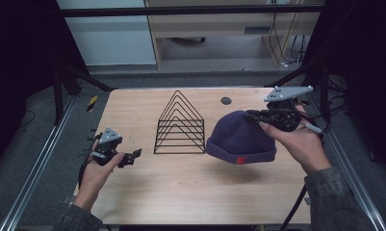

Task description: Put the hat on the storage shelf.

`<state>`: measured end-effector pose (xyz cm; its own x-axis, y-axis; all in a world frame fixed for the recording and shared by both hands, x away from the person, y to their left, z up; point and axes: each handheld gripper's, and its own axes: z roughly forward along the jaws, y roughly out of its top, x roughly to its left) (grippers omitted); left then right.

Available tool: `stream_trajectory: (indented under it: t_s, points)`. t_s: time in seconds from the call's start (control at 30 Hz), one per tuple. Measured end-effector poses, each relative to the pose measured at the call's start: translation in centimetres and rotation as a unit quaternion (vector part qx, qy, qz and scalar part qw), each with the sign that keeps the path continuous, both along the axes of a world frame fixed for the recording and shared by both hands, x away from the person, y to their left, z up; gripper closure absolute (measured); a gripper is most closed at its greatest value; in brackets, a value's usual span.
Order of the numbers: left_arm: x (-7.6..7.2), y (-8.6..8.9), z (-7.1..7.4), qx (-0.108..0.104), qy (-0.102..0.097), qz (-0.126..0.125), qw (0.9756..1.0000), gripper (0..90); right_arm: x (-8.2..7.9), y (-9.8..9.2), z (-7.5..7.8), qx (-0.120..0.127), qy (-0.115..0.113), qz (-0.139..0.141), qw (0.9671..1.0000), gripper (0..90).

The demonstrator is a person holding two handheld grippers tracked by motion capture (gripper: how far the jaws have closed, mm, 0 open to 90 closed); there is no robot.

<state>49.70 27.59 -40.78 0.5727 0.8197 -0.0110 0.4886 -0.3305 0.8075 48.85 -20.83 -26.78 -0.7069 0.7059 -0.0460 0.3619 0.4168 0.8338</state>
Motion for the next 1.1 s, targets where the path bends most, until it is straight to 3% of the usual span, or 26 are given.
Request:
stream_trajectory:
  t_s: [0.17, 0.33, 0.53, 0.8, 1.1]
  points:
    - [0.9, -1.2, 3.4, 0.005, -0.009, -0.026, 0.9996, 6.7, 1.1, 0.6, 2.3, 0.004, -0.016, 0.002, 0.9999, 80.1]
    - [1.6, -1.9, 5.7, -0.026, -0.016, -0.039, 0.9988, 6.7, 2.1, 1.2, 4.2, 0.007, -0.027, 0.006, 0.9996, 80.0]
    - [2.5, -3.2, 8.9, -0.021, -0.037, -0.060, 0.9973, 6.5, 3.0, 2.2, 6.6, 0.007, -0.039, 0.011, 0.9992, 80.0]
    - [3.5, -4.1, 10.8, -0.022, -0.038, -0.083, 0.9956, 6.5, 3.6, 3.9, 7.7, -0.016, -0.039, 0.022, 0.9989, 80.0]
    - [4.3, -4.7, 12.5, -0.033, -0.044, -0.110, 0.9925, 5.8, 4.5, 5.0, 8.8, -0.007, -0.051, 0.033, 0.9981, 80.0]
